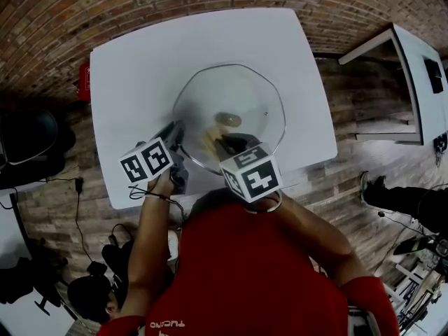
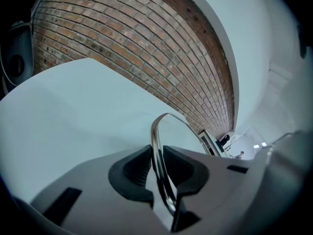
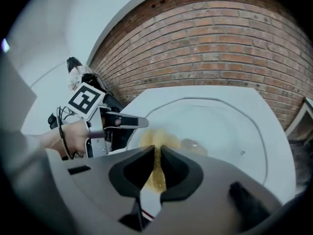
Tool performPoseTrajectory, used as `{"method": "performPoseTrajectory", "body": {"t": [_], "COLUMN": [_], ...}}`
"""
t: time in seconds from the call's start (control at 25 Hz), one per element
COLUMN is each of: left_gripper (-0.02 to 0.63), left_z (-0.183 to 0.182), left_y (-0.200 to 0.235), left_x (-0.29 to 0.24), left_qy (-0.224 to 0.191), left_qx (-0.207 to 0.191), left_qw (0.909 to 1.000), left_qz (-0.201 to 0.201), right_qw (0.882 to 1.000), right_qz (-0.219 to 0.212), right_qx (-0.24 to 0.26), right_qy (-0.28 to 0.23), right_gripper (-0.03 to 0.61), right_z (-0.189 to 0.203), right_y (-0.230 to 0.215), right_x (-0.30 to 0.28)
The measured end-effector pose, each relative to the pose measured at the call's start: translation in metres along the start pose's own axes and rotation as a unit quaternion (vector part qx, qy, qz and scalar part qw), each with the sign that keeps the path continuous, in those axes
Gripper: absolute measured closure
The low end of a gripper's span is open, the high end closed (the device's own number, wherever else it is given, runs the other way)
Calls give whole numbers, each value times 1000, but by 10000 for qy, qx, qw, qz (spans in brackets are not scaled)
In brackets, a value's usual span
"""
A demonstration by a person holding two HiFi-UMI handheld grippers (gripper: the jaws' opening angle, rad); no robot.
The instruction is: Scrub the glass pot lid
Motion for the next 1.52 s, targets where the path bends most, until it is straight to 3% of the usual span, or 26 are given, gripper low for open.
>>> {"method": "performPoseTrajectory", "body": {"t": [0.16, 0.28, 0.84, 1.2, 1.52], "left_gripper": [529, 529, 529, 529, 528], "left_z": [2, 2, 4, 4, 4], "left_y": [-1, 0, -1, -2, -5], "left_x": [1, 1, 1, 1, -1], "left_qy": [22, 18, -33, -56, -84], "left_qx": [0, -7, -16, -62, -117], "left_qw": [10000, 10000, 10000, 9999, 9998], "left_qz": [-14, -25, -55, -83, -132], "right_qw": [9993, 9991, 9967, 9965, 9952], "right_qz": [-290, -259, 771, 725, 940], "right_qx": [91, 95, -113, -142, -65], "right_qy": [218, 321, 247, -390, -250], "right_gripper": [526, 526, 525, 525, 525], "right_z": [13, 22, 36, -2, -19], "right_y": [21, 18, -69, -68, -80], "right_x": [-10, -11, 39, 20, -24]}}
Point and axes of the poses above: the fingertips, and each gripper's own axes: x backward along the fingers, y to its left, z out of its underside, the point moved 6 cm from there along x, backward along the fingers, and after that the axes turned 12 degrees about -y, right-handed, at the moved point
